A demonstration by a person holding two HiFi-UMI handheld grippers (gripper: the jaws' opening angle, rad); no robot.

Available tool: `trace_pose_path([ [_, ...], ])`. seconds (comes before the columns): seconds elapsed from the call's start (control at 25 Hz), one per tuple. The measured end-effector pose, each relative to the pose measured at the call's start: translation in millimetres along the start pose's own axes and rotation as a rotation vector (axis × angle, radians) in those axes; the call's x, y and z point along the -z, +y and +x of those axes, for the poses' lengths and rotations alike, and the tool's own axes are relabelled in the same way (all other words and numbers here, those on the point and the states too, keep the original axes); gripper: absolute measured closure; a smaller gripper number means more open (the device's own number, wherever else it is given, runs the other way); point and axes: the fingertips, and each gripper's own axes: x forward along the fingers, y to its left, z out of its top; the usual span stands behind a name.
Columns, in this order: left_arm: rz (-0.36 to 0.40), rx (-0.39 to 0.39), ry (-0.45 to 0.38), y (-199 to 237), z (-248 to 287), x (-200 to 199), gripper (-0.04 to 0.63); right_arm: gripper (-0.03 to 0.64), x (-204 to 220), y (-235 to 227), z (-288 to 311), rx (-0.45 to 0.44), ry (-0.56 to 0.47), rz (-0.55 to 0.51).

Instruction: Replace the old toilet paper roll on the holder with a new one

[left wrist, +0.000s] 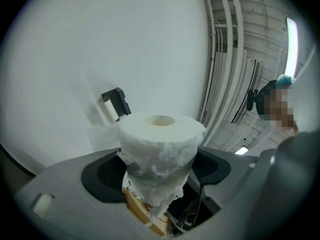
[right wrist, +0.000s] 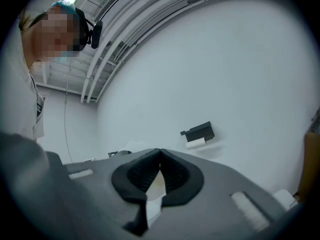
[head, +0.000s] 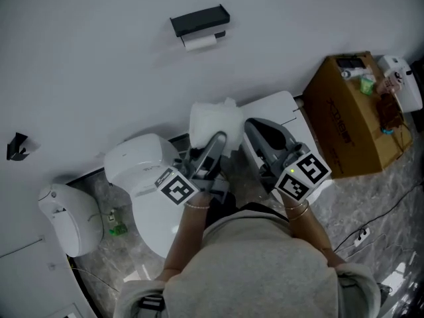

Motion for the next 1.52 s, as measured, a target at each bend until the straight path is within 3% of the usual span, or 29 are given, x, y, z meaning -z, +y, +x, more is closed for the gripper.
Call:
trace_pose_path([
  [0.32, 0.014, 0.034, -0.015, 49.7, 34.1, -68.5, 0.19, 0.615, -17.3, -32.5, 88.7, 0.027, -0.056, -0.003],
  [0.6, 0.025, 0.035, -0.004, 88.7, 51.1, -105.8, 0.19, 0.615, -21.0, -50.1, 150.5, 0.036, -0.075, 0.009],
  [0.88, -0.019, 0.039, 0.009, 112.9, 61.7, -110.1, 0.19, 0.615, -15.5, -67.4, 179.2, 0.084, -0.089, 0.022],
  [1.12, 0.017, 0.007, 0.022, 132.9, 72.6, -111.3, 0.19, 0.615, -4.2, -88.8, 193.4, 0.104, -0.064, 0.049],
  [1.52, 0.045, -0.071, 0.005, 161.8, 95.9, -105.7, 0.19, 0.615, 2.8, -122.9, 217.6, 0.021, 0.006, 0.106],
])
